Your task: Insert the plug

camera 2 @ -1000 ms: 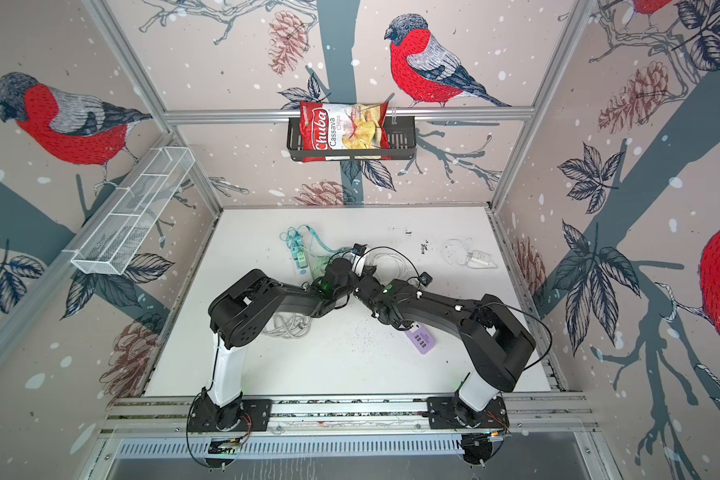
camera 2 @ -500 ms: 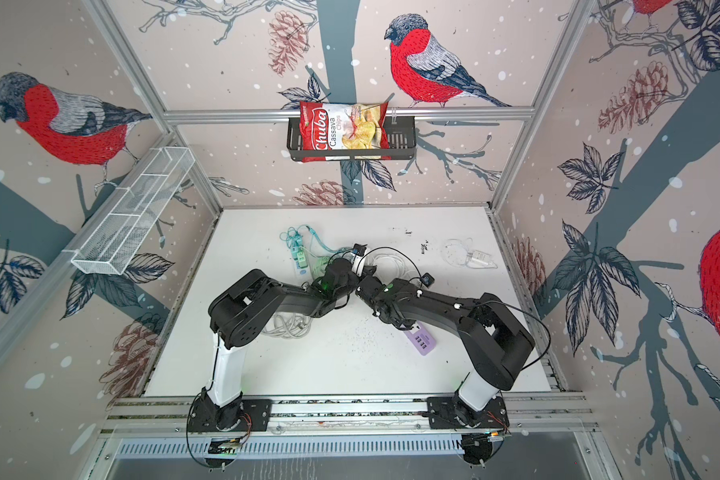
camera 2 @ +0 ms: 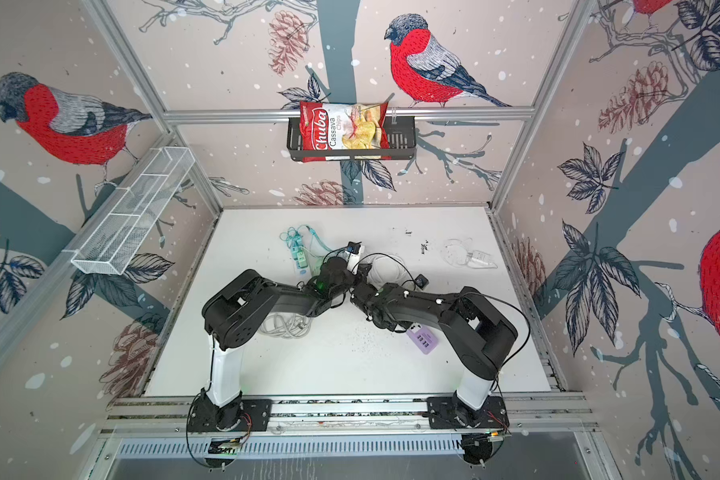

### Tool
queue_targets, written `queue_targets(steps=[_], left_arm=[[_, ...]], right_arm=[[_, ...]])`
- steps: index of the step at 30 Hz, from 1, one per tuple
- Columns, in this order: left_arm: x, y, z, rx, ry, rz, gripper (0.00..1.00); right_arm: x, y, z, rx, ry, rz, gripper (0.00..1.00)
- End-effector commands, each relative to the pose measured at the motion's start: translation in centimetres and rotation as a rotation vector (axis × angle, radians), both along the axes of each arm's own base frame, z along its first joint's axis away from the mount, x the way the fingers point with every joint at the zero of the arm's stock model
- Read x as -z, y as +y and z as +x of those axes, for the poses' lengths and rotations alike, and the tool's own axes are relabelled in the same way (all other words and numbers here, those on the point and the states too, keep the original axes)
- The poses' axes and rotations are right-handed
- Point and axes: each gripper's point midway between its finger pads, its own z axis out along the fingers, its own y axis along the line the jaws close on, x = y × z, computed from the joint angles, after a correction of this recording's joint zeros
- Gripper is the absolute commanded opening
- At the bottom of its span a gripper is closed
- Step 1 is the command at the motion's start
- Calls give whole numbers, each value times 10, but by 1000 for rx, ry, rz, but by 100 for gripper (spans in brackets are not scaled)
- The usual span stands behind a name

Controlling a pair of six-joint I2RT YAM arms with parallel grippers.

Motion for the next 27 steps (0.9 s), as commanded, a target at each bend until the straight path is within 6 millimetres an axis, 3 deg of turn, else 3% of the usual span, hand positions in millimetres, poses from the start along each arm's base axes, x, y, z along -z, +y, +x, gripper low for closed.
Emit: queue_targets(steps=[1,6,11,19,27], left_arm=[[-19,9,2,-38,-38,-38,0],[-38,19,1,-62,-71,-48,0],[-39,20,2,-70,-70,-53,0],[-48,22,3,-76,-89,-66,0],[-58,34,5,-96,-105,-77,0]], right_arm=[[40,9,-36,13,236,118,0],[34,20,-40,-29,255,115,0],[28,32,-48,-44,239,113,0],[39,29,-74,26,214,89,0],[48,45,-94,24,198,61,0]])
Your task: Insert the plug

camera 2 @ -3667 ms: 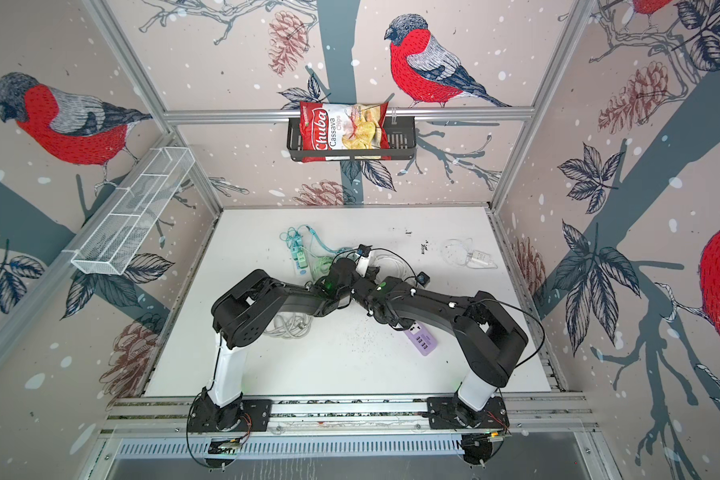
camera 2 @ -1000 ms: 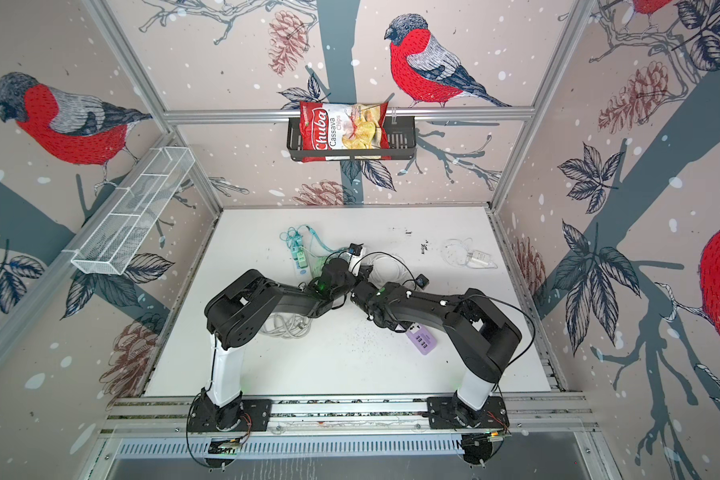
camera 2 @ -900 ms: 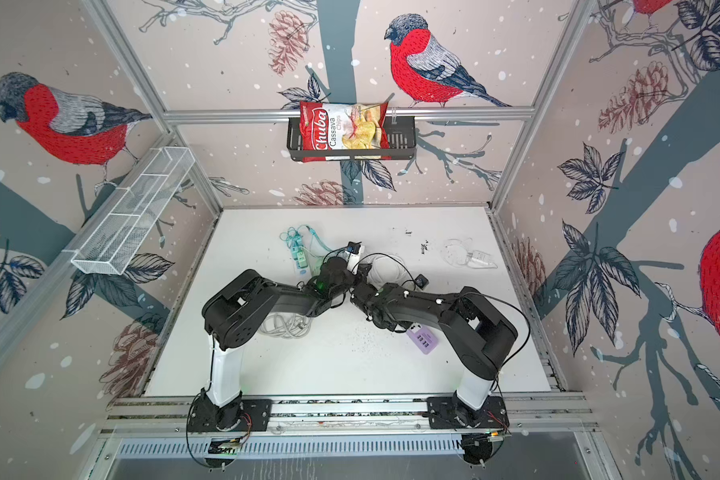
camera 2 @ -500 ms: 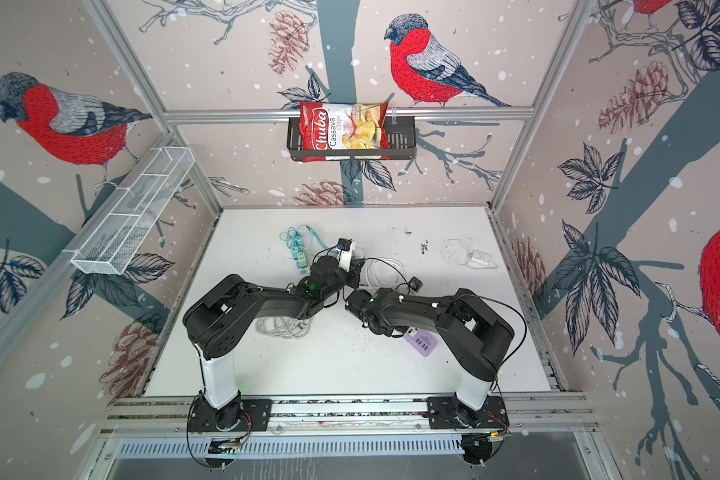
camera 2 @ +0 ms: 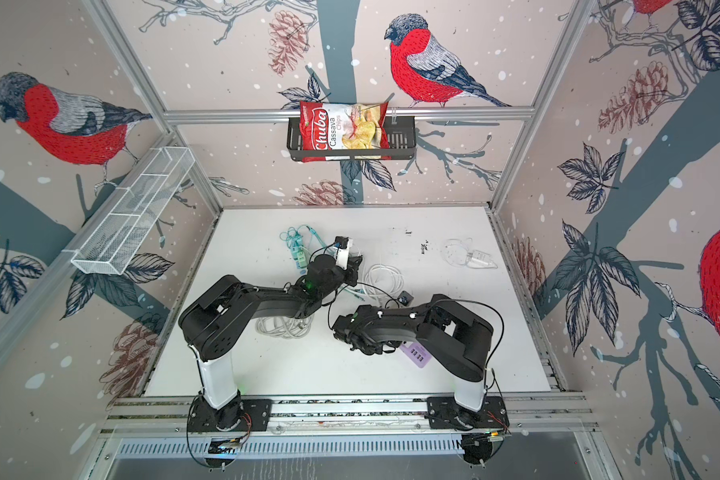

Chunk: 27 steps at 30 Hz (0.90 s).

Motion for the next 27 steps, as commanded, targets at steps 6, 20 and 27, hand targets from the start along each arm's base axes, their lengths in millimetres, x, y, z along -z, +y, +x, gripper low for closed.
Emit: queue_targets(steps=[6,20,27], left_arm=[[-19,11,4,-37,-46,-35,0],[-5,12,1,-33,-17,-13,5],[2,10,0,-22,-3,-18,5]], right_arm=[[39,17,-55,107,213,156,0],[5,37,-50,34,123,197,31],[2,33,-60,37,114,225,52]])
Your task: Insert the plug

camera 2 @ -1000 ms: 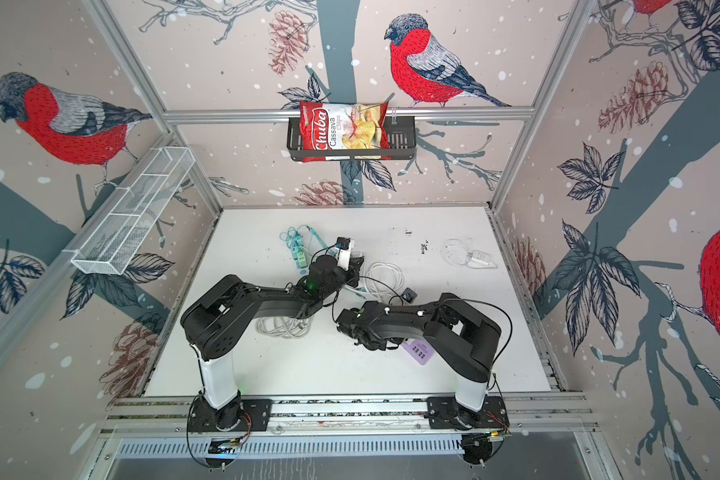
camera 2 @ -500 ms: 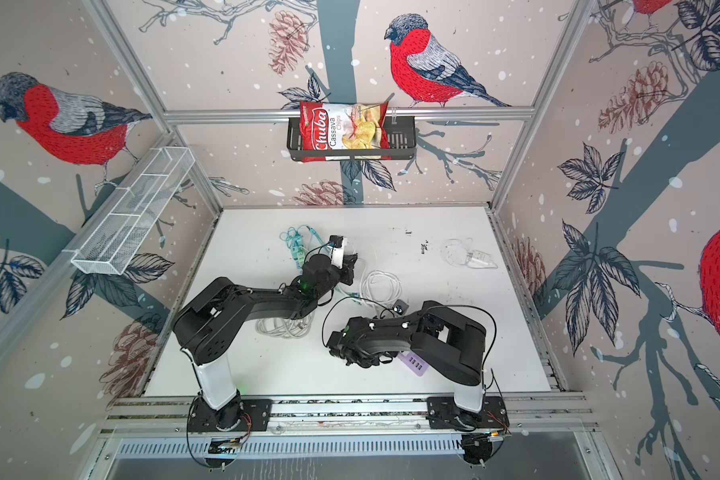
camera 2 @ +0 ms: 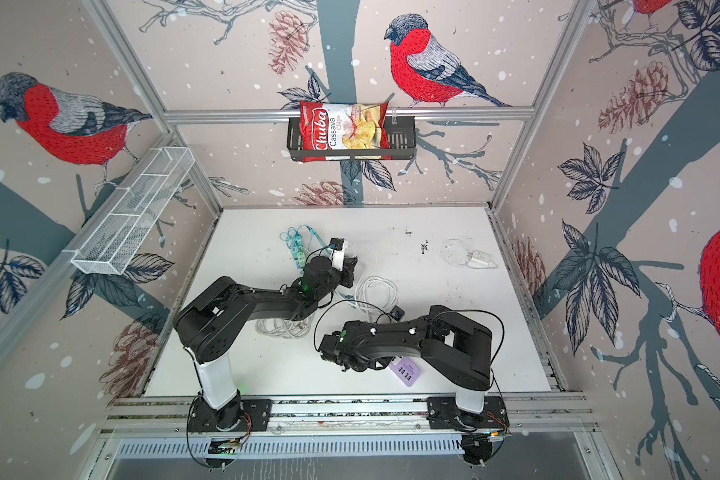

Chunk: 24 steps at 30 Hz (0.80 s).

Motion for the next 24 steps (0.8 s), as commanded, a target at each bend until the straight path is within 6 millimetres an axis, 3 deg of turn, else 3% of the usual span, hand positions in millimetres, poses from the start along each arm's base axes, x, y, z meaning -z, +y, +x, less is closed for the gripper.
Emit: queue_targets(steps=[1,6,14,19,24], left_arm=[[-6,-3,2,8,-18,-39,5],[-3,-3,-1,20,-11,-39,7],[-3,11,-28,46,73,-6,31],[7,8,-64,98,247,30,40],[0,-3,-107,121,245,89,42]], right_arm=[[-2,-2,-6,82,-26,66,57],[-16,-1,-11,78,-43,76,66],[-69,-11,-13,80,-120,131,73],[-88,-32,-3,93,-148,158,74],[-116,-60,14,96,-226,238,74]])
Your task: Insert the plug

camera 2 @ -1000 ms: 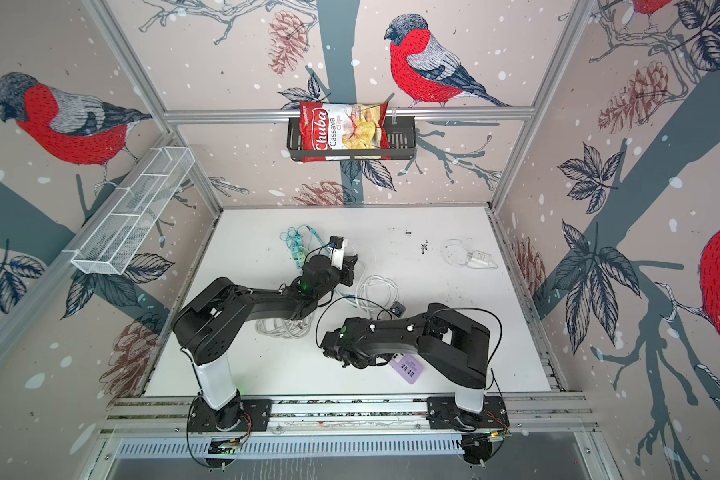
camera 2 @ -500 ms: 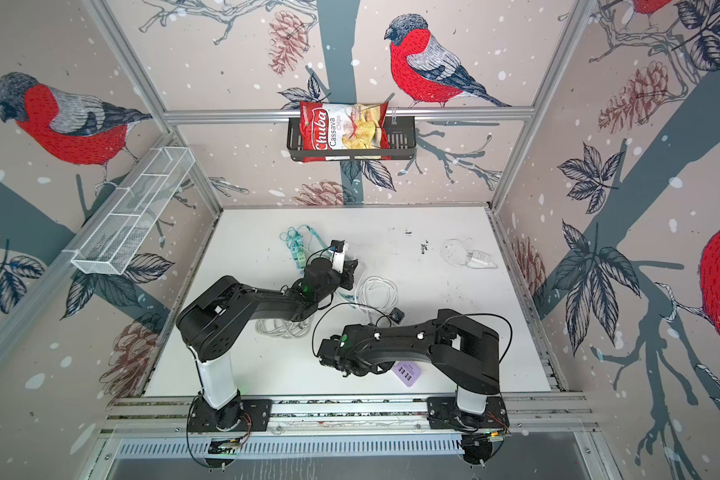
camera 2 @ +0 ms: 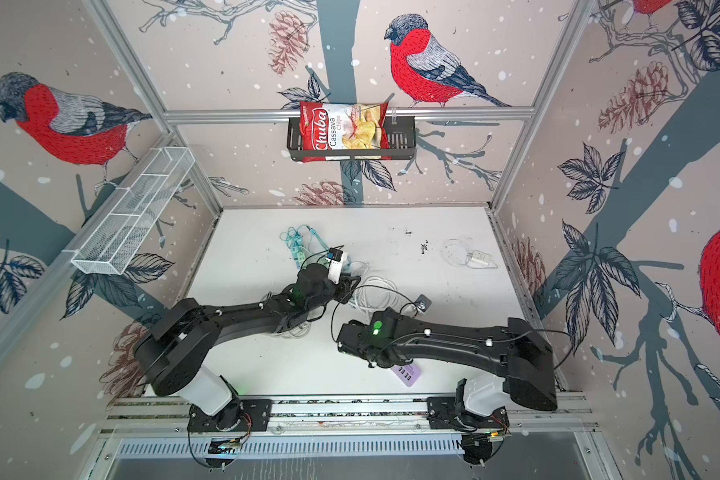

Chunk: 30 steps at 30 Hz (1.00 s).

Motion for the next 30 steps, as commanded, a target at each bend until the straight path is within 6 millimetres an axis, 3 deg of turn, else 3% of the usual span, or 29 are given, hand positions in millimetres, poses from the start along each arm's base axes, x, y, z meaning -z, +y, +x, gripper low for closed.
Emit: queue_targets(steps=[1,5,12,18,21,23,30], left_arm=[[13,1,-28,-1,75,67,42],[19,-6,-55,10,174,51,42],[15,-29,-99,53,334,-33,43],[-3,-46,-112,51,435,-187,45],[2,-48,-117,31,441,-165,46],[17,-38,-120,-2,471,-102,45],[69,5,-160,-8,571,52,32]], right_arm=[[-21,-20,12,80,-113,84,74],[-40,-41,26,73,-166,116,74],[-44,-100,57,151,-194,115,75],[-46,-151,90,216,-182,98,76],[-33,-171,112,217,-148,127,70],[-21,-169,121,181,-98,153,68],[43,-150,103,103,97,197,69]])
